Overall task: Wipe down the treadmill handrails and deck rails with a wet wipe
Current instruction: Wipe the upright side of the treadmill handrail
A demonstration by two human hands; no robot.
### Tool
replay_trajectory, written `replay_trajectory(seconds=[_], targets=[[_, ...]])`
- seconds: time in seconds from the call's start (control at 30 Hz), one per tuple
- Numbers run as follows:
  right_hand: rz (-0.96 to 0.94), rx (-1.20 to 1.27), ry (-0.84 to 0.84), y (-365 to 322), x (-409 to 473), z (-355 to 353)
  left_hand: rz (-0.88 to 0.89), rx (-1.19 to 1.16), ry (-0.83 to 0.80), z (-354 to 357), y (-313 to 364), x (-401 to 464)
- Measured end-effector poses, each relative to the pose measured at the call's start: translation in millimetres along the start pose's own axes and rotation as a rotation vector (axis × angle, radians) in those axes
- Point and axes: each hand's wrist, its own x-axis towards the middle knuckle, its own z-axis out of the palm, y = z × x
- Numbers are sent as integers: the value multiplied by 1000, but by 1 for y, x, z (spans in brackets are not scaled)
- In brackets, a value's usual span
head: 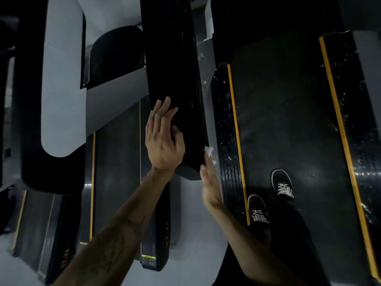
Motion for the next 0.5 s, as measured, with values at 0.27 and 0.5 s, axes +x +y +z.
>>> replay_trajectory(seconds=[0.27,0.5], targets=[[177,167,-46,-53,63,-8,-52,-30,10,-1,3,-1],[49,81,-35,-18,2,0,-47,-28,22,0,2,-1]])
